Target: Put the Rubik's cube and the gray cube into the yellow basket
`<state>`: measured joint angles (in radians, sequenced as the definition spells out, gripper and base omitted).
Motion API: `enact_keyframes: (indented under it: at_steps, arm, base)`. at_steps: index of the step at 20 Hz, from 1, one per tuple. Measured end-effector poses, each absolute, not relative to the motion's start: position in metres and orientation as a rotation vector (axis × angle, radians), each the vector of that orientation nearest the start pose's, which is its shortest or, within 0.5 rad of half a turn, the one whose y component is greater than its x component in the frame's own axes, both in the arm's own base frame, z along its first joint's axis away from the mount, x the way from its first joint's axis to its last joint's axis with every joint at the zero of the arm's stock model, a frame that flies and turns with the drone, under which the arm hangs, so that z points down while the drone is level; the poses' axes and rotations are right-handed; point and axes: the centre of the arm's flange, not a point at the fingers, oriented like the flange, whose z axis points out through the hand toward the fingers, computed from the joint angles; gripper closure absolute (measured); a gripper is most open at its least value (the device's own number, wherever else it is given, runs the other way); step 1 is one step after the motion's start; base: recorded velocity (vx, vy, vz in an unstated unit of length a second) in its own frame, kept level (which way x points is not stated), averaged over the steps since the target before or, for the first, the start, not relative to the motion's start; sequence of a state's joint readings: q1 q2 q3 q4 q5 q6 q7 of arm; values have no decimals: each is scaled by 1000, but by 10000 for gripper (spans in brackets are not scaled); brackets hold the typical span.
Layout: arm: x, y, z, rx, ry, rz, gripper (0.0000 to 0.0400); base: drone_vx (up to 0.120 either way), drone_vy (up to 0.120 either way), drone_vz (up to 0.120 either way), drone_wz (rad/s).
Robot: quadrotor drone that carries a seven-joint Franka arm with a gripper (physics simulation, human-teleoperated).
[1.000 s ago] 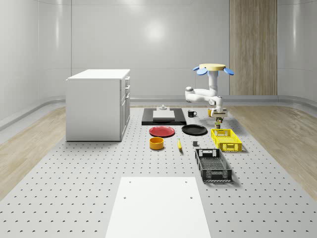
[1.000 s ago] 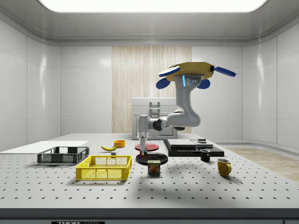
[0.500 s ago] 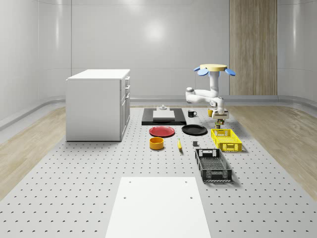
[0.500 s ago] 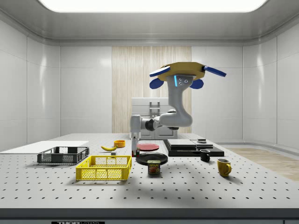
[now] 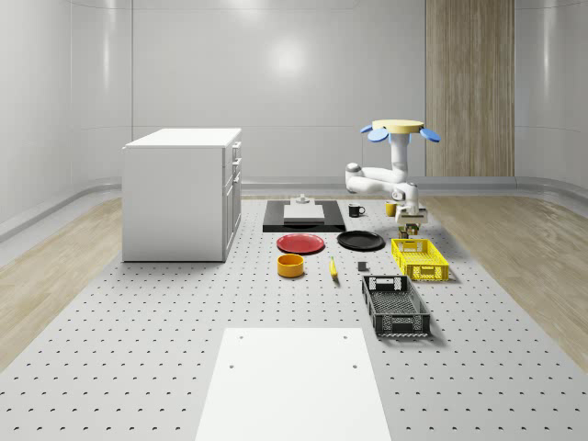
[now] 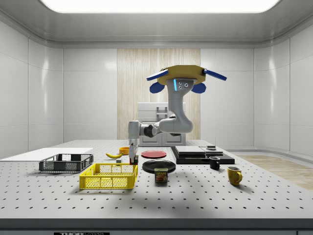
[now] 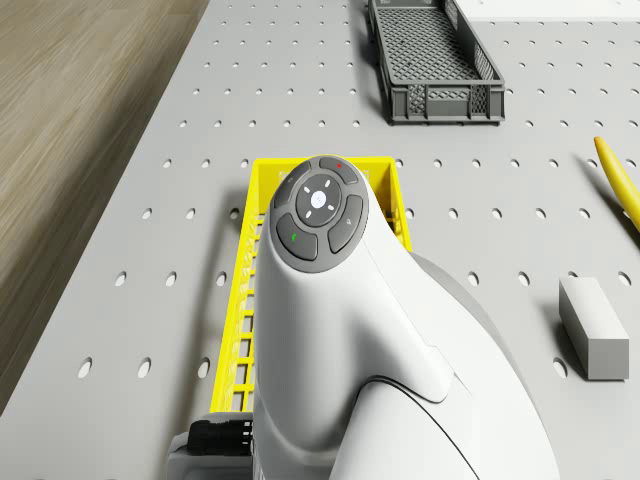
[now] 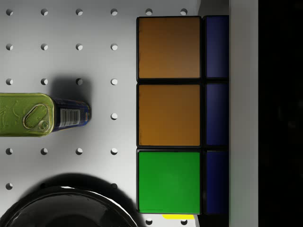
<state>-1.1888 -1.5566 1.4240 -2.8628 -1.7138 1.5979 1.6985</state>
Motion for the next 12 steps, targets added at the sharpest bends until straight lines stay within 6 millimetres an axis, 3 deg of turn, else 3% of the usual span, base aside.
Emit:
enact_keyframes:
  at_steps: [8, 10, 12]
  arm:
    - [311, 0, 479, 1, -2, 786, 75]
    - [311, 0, 479, 1, -2, 786, 75]
    - [311, 0, 479, 1, -2, 786, 75]
  base:
    - [120, 0, 0, 0]
    - [120, 0, -80, 0]
    - [0, 0, -120, 0]
